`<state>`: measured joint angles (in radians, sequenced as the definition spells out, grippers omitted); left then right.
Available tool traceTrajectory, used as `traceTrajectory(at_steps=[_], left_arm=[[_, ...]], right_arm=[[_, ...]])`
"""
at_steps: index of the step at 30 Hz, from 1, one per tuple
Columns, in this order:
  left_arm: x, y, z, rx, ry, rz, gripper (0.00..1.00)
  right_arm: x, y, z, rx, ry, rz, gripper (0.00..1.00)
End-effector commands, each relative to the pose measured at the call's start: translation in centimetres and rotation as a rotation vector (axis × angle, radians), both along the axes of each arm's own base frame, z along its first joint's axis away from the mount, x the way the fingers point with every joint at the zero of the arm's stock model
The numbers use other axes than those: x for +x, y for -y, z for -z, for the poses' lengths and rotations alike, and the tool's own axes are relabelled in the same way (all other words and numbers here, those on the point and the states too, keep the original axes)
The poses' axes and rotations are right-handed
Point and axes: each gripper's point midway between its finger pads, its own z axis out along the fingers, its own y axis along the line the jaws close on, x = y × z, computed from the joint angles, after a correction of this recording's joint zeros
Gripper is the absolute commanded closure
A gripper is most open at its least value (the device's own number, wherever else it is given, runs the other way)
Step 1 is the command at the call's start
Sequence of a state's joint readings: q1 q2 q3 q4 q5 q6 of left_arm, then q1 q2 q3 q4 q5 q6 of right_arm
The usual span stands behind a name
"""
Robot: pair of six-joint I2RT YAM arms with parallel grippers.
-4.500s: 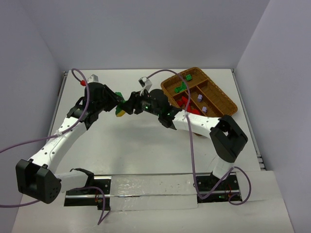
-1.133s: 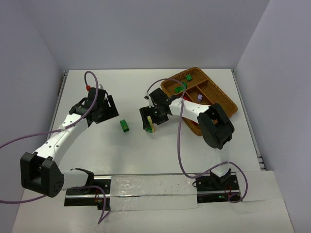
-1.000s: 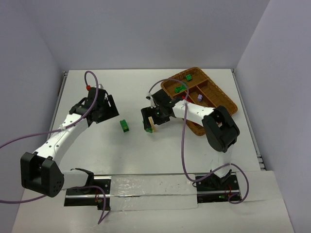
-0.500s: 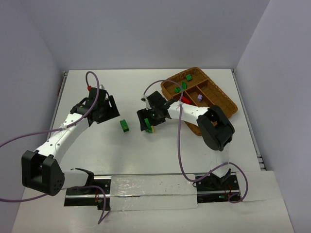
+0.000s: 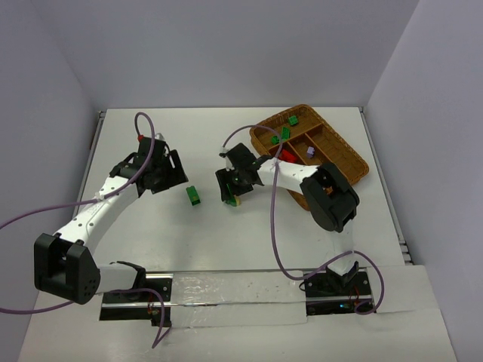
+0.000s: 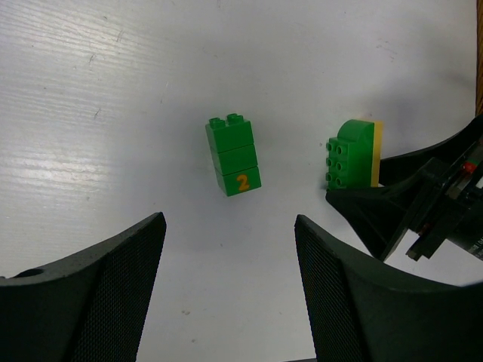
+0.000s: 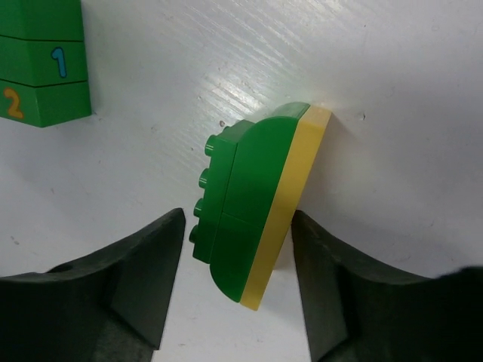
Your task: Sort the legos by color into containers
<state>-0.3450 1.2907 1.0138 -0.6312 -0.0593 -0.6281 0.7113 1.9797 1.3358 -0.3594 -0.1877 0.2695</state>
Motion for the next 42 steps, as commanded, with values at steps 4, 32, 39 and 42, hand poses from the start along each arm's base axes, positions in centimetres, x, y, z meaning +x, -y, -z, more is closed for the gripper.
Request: traceTrajectory(at_steps=[4, 32, 39, 42], left_arm=[[0.7, 0.7, -1.2, -0.042, 0.038, 0.01, 0.24], [0.7, 10.3, -5.2, -0.66, 0.124, 0.197, 0.12], [0.7, 11.2, -6.2, -0.72, 0.153, 0.239, 0.16], [1.0, 11.4, -5.4, -0.715, 0.127, 0.235, 0.16]], right_arm=[[0.9, -1.1, -0.8, 0.034, 0.05, -0.003, 0.53], [-2.1, -1.3, -11.7, 0.361, 0.121, -0.1, 0.63], [-2.5, -1.3, -13.2, 0.382, 0.14, -0.125, 0.63], [-2.9, -1.6, -13.6, 0.402, 0.131, -0.141, 0.63]])
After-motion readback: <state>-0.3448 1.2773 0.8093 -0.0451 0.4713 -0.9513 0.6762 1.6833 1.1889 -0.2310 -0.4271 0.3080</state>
